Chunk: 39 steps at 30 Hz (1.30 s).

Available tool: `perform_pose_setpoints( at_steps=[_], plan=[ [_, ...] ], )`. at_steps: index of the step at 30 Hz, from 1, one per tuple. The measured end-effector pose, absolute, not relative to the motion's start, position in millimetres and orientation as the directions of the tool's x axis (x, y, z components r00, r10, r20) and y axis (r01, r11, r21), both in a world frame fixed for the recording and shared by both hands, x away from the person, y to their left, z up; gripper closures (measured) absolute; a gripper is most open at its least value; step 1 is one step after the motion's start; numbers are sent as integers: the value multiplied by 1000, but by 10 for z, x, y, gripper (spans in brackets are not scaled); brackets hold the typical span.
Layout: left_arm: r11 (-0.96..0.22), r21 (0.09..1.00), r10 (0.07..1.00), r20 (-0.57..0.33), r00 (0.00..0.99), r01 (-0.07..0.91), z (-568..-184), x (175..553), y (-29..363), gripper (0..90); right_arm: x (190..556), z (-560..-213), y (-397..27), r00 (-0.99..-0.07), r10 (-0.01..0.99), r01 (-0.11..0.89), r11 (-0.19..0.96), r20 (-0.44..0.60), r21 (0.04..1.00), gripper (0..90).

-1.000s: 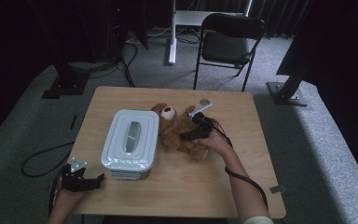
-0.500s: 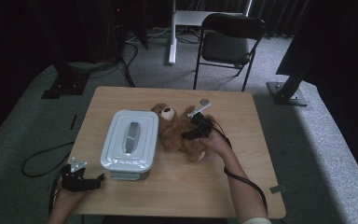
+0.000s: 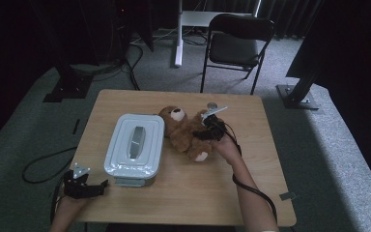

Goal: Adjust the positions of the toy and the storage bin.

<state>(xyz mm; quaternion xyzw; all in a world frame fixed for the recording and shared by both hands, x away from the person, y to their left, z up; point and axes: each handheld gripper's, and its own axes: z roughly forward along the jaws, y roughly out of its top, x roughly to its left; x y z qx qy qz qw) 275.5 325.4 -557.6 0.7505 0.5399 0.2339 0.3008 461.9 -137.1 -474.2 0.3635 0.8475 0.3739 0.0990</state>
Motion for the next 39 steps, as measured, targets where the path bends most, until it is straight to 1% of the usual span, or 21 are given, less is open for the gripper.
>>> perform_pose_setpoints(
  at_steps=[3,10,15,22,26,27,28,34,36,37,39],
  plan=[
    [-236,704,951,26,308,669,-5576,2755,3254,6,4614,-4733,-1427,-697,708,556,438,109,706,605],
    [-236,704,951,26,308,670,-5576,2755,3254,6,4591,-4689,-1744,-603,792,585,358,95,728,608],
    [-236,704,951,26,307,670,-5575,2755,3254,6,4580,-4654,-2032,-523,845,610,283,108,740,615],
    [-236,704,951,26,308,670,-5575,2755,3254,6,4559,-4609,-2493,-404,907,631,183,118,754,629],
    [-236,704,951,26,307,670,-5575,2755,3254,6,4563,-4605,-2735,-316,940,651,118,126,750,638],
    [-236,704,951,26,307,670,-5575,2755,3254,6,4563,-4605,-2735,-316,940,651,118,126,750,638],
    [-236,704,951,26,307,670,-5575,2755,3254,6,4555,-4609,-2861,-263,955,654,74,135,753,638],
    [-236,704,951,26,307,670,-5575,2755,3254,6,4539,-4660,-3037,-163,975,668,-4,152,744,634],
    [-236,704,951,26,307,670,-5575,2755,3254,6,4544,-4739,-3046,-146,975,691,-18,165,723,612],
    [-236,704,951,27,307,670,-5575,2755,3254,6,4536,-4775,-3053,-141,974,691,-31,177,722,584],
    [-236,704,951,26,307,670,-5575,2754,3254,6,4515,-4801,-3072,-137,970,685,-54,201,726,487]
  ],
)
